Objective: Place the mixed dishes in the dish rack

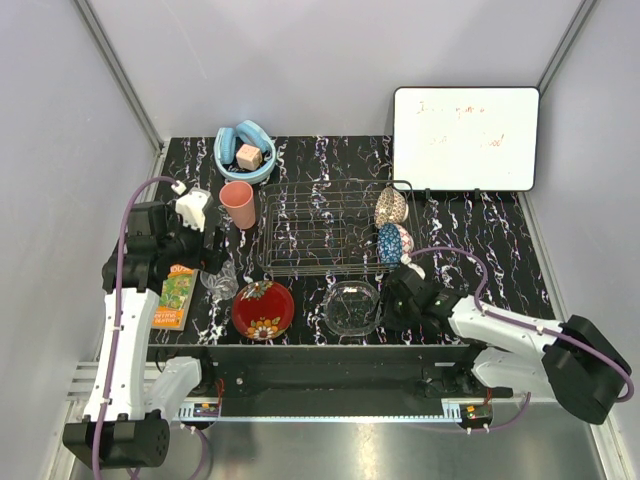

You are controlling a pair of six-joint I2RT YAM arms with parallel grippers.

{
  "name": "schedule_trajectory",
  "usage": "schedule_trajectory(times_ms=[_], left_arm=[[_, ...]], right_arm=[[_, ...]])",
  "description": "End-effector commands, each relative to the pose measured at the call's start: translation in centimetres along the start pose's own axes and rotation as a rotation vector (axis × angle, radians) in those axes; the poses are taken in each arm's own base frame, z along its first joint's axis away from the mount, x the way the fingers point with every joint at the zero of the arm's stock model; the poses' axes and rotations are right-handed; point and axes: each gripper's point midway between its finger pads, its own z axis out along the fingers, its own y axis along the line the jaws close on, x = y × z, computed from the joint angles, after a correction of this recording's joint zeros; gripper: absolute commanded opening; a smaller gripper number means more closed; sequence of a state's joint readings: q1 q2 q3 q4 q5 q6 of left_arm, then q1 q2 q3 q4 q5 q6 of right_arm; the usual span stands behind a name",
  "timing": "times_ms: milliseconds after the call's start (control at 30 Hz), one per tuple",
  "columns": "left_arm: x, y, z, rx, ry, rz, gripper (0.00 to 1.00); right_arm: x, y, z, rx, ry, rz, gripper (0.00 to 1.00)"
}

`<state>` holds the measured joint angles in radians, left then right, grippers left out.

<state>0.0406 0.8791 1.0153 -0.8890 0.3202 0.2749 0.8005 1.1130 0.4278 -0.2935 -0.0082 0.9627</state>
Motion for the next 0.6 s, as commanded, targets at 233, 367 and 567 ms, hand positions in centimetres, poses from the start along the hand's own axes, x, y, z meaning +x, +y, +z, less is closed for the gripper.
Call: schedule_trajectory(times_ms=[233, 367, 567], left_arm=[[-2.2, 0.8, 0.0, -0.023, -0.048, 0.046, 0.99], [-2.1, 0.8, -0.1, -0.026, -0.051, 0.045, 0.99], [-2.6, 0.8, -0.7, -0.037, -0.072, 0.047, 0.99]], right_arm=[[-1.3, 1.3, 0.0, -0.012, -0.063, 0.031, 0.15], [-1.1, 1.3, -0.6, -0.016, -0.087, 0.027, 0.07], [-0.9, 2.0, -2.4, -0.059, -0.126, 0.019, 0.00]])
